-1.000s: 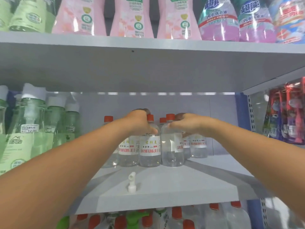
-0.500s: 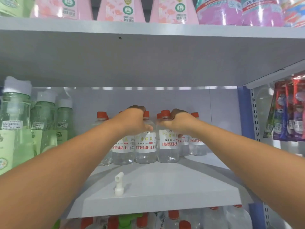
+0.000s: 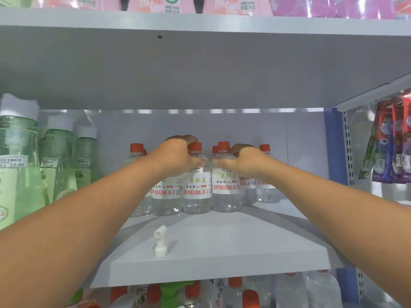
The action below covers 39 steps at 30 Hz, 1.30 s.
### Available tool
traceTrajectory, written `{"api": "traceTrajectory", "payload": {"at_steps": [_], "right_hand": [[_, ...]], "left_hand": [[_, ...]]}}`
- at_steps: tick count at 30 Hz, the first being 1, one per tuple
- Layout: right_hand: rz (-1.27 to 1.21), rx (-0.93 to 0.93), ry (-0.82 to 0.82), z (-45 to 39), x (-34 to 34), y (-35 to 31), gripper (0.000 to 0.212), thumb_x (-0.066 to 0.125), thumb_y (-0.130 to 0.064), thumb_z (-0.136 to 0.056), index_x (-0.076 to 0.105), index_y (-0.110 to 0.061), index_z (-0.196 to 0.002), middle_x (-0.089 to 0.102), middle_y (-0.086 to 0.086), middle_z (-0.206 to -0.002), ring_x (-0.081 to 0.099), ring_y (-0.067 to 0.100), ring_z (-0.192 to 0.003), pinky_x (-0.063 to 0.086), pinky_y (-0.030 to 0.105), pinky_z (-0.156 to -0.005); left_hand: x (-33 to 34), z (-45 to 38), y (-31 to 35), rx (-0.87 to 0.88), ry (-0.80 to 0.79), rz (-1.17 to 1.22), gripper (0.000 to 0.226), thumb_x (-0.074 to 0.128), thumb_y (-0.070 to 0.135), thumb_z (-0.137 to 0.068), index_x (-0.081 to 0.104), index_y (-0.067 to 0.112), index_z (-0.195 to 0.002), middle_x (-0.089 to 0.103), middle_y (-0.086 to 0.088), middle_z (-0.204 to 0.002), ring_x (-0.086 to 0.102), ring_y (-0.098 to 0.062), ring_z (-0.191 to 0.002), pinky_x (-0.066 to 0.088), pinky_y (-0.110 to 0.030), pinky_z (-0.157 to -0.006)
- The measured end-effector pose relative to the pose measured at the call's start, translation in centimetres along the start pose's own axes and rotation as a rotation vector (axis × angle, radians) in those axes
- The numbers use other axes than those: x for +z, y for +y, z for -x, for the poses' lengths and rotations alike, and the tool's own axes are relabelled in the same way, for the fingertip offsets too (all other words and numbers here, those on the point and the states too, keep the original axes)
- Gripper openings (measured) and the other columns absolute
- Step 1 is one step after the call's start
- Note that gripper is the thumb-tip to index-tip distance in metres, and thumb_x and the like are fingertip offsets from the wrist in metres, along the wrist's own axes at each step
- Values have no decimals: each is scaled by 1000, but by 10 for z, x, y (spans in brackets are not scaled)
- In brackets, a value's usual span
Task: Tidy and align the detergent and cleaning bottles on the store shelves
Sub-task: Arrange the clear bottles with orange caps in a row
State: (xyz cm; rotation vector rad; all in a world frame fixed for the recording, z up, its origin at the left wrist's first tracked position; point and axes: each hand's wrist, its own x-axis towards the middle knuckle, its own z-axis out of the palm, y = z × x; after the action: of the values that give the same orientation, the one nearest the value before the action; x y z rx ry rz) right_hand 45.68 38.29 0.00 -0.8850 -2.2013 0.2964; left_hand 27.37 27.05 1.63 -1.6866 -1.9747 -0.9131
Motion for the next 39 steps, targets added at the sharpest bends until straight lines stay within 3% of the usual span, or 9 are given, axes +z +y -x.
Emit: {"api": "traceTrajectory", "payload": {"at_steps": [3,13,20,26,30,32,34,37,39], "right_hand": [[-136,13,-38,1,-5,4,44,60,-64,-91,69,-25,-110,74,-5,-103,72,17,-84,59,32,-75],[-169,3,9,3,3,8,38,63,-62,-92,56,-33,-115,61,-15,-96,54,-1,-80,42,20,-57],[-319,65,-1,22,-28,6,53,52,-68,-94,64,-22,-118,69,-1,-121,72,22,-100,60,44,-92],[-520,-75,13,126,-59,19,25,59,-46,-102,68,-25,-111,73,-3,-116,72,22,-107,63,44,-87],[-660,-451,156,233,-50,49,22,62,-39,-100,70,-34,-119,75,-7,-113,72,15,-107,62,31,-83],[-675,-486,155,275,-31,81,23,62,-39,-99,70,-37,-120,75,-8,-114,72,16,-107,59,26,-84],[-648,-318,111,293,-3,124,20,64,-40,-96,71,-40,-115,75,-12,-113,71,12,-107,57,26,-88],[-662,127,45,289,43,197,11,70,-27,-96,71,-35,-104,75,-3,-112,71,18,-105,58,38,-91],[-617,321,42,282,67,235,10,72,-24,-95,67,-27,-103,74,6,-115,70,14,-94,57,32,-81]], "left_hand": [[0,2,1,2,4,1,73,73,56,-86,44,33,-149,62,2,-125,58,-18,-98,43,-22,-61],[7,4,4,-9,65,-4,76,76,50,-86,44,27,-151,61,-4,-131,61,-24,-110,49,-32,-80],[-12,29,11,-80,122,160,68,73,56,-87,50,32,-146,58,6,-139,59,-15,-108,46,-28,-82],[-14,101,49,-195,141,353,48,66,50,-95,62,27,-137,64,11,-130,62,-11,-108,42,-25,-86],[-12,181,82,-160,480,411,26,63,43,-98,69,35,-121,68,25,-105,60,18,-93,46,-5,-80],[5,234,98,-128,689,454,19,62,38,-97,70,38,-114,70,23,-105,63,13,-99,51,-14,-87],[44,282,118,-127,715,467,15,62,38,-95,67,42,-108,70,22,-108,66,3,-103,52,-23,-85],[118,320,137,-251,458,504,18,70,39,-92,63,44,-109,66,26,-110,64,4,-105,50,-23,-86],[163,328,133,-430,285,552,36,77,42,-87,58,44,-118,62,27,-119,61,3,-111,53,-27,-94]]}}
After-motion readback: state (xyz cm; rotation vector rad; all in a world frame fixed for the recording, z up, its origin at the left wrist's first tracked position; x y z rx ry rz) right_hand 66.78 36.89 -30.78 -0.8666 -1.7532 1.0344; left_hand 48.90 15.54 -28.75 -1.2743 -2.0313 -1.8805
